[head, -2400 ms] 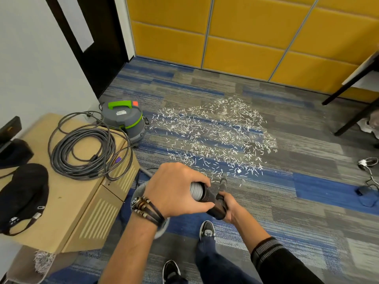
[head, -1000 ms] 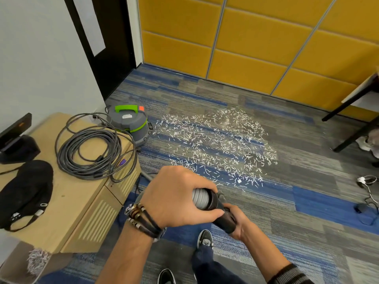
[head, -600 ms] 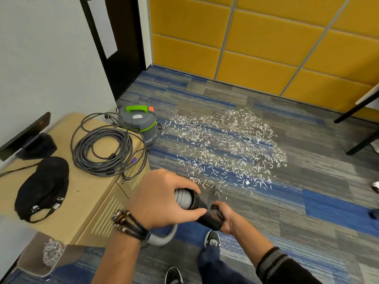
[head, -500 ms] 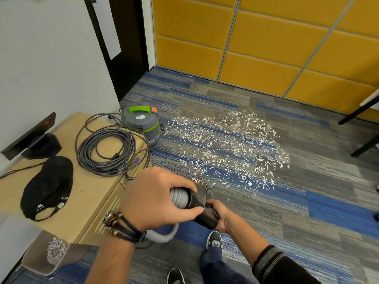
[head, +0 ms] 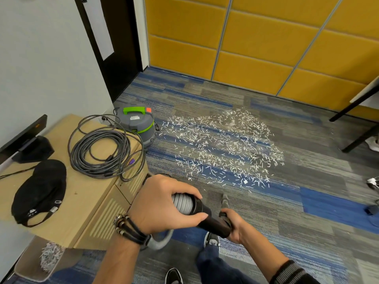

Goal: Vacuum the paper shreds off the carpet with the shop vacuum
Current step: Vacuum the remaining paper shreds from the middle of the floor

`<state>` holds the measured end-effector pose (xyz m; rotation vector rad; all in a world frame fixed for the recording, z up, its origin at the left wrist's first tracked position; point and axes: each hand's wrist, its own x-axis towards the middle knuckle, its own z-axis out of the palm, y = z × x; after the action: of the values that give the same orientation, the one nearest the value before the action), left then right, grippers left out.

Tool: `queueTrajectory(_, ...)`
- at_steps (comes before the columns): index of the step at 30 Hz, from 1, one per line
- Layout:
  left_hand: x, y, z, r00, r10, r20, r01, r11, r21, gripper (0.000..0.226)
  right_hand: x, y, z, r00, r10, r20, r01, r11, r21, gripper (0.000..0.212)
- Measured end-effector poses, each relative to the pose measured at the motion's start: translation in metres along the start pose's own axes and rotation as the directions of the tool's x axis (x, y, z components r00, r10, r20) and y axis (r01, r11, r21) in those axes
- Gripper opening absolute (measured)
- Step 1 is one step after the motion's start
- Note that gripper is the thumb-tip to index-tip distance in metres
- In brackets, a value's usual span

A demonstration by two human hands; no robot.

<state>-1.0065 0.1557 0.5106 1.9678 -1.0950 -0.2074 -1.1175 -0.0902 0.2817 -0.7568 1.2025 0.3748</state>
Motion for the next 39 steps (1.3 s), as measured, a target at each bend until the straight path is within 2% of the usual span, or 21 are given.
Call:
queueTrajectory(5, 0.008, 0.012, 0.005, 0.998, 0.068, 0.015, -0.068, 0.998, 0.01, 0.03, 0.001, 0.003, -0.017, 1.0, -0.017, -0.016, 0.017, 0.999, 0.049, 0.03)
queueTrajectory(8, 0.007, 0.012, 0.004, 0.997, 0.061, 0.036, -0.062, 0.998, 0.019, 0.029, 0.007, 0.011, -0.016, 0.999, -0.009, -0.038, 0.012, 0.997, 0.071, 0.026)
queueTrajectory(14, 0.005, 0.013, -0.02, 0.999, 0.038, -0.016, -0.037, 0.998, 0.043, 0.029, 0.008, 0.007, 0.027, 0.997, 0.015, 0.081, -0.017, 1.0, 0.021, 0.03)
queueTrajectory(19, 0.008, 0.024, -0.033, 0.993, 0.102, -0.051, -0.094, 0.987, 0.134, 0.029, 0.004, -0.007, 0.065, 0.979, 0.012, 0.202, -0.009, 1.0, -0.013, 0.033)
queueTrajectory(22, 0.007, 0.026, -0.036, 0.986, 0.136, -0.097, -0.117, 0.977, 0.179, 0.028, 0.006, -0.02, 0.08, 0.967, -0.008, 0.255, 0.024, 0.998, -0.057, 0.044)
queueTrajectory(24, 0.007, 0.026, -0.034, 0.984, 0.145, -0.1, -0.122, 0.971, 0.205, 0.027, 0.006, -0.029, 0.089, 0.964, -0.004, 0.267, 0.027, 0.996, -0.084, 0.04)
queueTrajectory(26, 0.009, 0.023, -0.028, 0.988, 0.126, -0.085, -0.105, 0.97, 0.221, 0.027, 0.009, -0.037, 0.095, 0.966, 0.015, 0.257, 0.014, 0.994, -0.111, 0.031)
queueTrajectory(29, 0.015, 0.014, -0.017, 0.995, 0.077, -0.06, -0.063, 0.977, 0.203, 0.028, 0.017, -0.04, 0.094, 0.975, 0.026, 0.22, 0.01, 0.987, -0.158, 0.03)
queueTrajectory(35, 0.03, 0.009, -0.008, 0.999, 0.038, 0.002, -0.038, 0.998, 0.053, 0.03, 0.019, -0.032, 0.062, 0.977, 0.03, 0.211, -0.026, 0.999, -0.023, 0.035)
queueTrajectory(39, 0.037, 0.013, -0.013, 0.997, 0.044, -0.062, -0.04, 0.997, 0.069, 0.028, 0.032, -0.042, 0.048, 0.991, -0.001, 0.135, 0.003, 1.0, -0.016, 0.028)
